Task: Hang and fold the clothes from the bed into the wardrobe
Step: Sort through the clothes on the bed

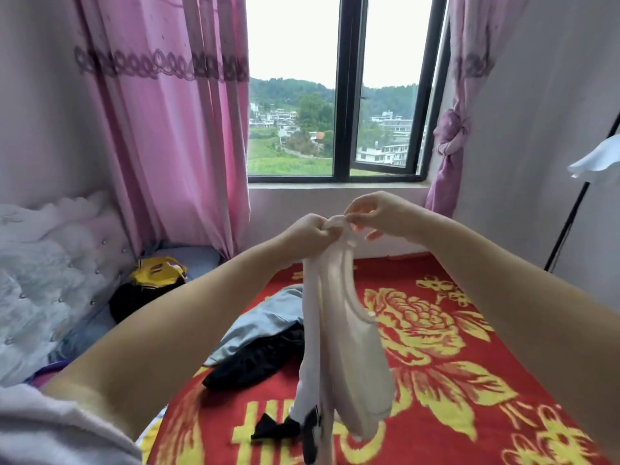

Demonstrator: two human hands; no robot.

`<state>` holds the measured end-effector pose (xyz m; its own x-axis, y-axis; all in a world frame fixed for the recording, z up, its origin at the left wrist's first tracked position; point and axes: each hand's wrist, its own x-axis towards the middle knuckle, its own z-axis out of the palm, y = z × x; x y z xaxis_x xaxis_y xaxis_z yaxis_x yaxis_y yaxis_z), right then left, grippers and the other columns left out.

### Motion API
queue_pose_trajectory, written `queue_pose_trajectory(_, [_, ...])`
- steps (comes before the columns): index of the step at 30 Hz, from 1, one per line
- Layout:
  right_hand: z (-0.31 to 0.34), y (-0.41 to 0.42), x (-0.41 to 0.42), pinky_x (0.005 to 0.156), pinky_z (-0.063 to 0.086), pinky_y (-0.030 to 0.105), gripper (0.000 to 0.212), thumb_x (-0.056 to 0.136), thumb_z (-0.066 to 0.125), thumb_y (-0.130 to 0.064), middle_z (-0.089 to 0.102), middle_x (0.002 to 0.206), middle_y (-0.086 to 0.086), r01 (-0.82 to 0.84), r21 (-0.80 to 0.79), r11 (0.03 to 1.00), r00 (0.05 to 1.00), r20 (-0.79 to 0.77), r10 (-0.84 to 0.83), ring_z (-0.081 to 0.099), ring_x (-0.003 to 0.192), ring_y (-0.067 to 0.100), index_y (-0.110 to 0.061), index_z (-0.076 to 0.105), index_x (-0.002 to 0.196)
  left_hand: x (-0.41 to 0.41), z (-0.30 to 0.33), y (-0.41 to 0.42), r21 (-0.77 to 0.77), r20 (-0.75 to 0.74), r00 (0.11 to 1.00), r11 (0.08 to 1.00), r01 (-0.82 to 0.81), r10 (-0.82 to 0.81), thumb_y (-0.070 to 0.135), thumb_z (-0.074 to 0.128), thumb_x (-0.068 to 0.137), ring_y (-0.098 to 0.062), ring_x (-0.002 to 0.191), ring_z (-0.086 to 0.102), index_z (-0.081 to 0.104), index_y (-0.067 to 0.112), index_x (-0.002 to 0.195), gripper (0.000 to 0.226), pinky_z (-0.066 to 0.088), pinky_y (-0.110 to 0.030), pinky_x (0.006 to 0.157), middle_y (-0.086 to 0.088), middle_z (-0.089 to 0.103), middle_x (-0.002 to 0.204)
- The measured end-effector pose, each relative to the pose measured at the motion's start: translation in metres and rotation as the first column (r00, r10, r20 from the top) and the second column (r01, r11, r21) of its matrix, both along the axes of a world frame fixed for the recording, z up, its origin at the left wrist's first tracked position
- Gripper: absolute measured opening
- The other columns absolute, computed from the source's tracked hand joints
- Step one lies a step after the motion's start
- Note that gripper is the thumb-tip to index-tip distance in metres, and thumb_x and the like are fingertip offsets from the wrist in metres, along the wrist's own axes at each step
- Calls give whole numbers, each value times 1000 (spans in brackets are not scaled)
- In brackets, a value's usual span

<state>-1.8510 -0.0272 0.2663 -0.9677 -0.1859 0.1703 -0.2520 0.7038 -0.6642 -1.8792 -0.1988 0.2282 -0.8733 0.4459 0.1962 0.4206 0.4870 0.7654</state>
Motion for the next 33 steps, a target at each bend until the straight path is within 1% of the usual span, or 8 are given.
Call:
queue_pose_trajectory(6, [-24,-25,-4,74,58,39,71,93,36,-63,65,97,19,183,-413,892,806,582,104,65,88,31,2,58,111,13,-7,18,71,21,994,992,-104,103,6,42,96,-21,72,51,59,1,77,26,42,-31,69,-15,56,75])
queue_pose_trajectory(8, [-33,-35,-9,82,54,43,58,94,47,-55,63,98,18,272,-422,865,855,519,-15,63,88,30,-2,59,114,23,-8,21,64,149,989,998,8,-17,-2,36,94,-26,81,54,57,-4,101,23,48,-39,77,-23,56,92])
queue_pose_trajectory(11, [-39,-32,-18,67,57,32,31,101,47,-30,63,81,13,272,-571,775,924,379,-44,64,66,21,-3,63,101,25,-6,9,503,406,832,852,143,-379,-12,36,92,-27,102,57,48,6,122,37,49,-35,93,-17,54,103])
queue_pose_trajectory(14, [-35,-32,-18,57,49,22,27,103,43,-24,62,78,3,175,-352,919,976,185,-115,61,67,14,-12,63,89,16,0,6,432,314,940,902,-14,-136,1,52,93,-21,85,66,21,7,148,63,57,-34,83,-15,64,99])
queue_pose_trajectory(17, [-30,-33,-19,61,41,20,23,101,44,-22,59,77,-4,132,-56,990,989,-60,-136,55,76,15,-12,65,100,1,0,3,116,-162,974,983,-142,159,19,60,91,-11,72,53,53,8,129,40,47,-23,71,-3,58,86])
queue_pose_trajectory(22, [-20,-18,-16,62,43,21,21,101,46,-28,60,74,-4,24,-318,948,990,-125,-67,53,64,8,-17,62,91,-7,-24,-10,198,205,973,978,63,-105,22,66,85,-16,79,58,64,2,103,27,47,-28,75,-6,62,89])
queue_pose_trajectory(27, [-19,1,-22,55,38,16,27,102,43,-29,54,69,-3,139,-265,954,941,-265,-211,47,60,9,-11,61,93,-8,-56,-22,189,237,967,972,-141,94,19,52,58,-17,59,45,52,9,67,13,36,-28,59,-1,48,63])
queue_pose_trajectory(33, [-31,51,-26,49,35,22,29,102,42,-27,47,56,-3,261,-156,953,877,-374,-302,43,51,14,-9,58,86,-34,-64,-79,204,215,902,887,-415,373,2,52,86,-18,64,44,55,9,76,13,36,-27,58,-8,50,70])
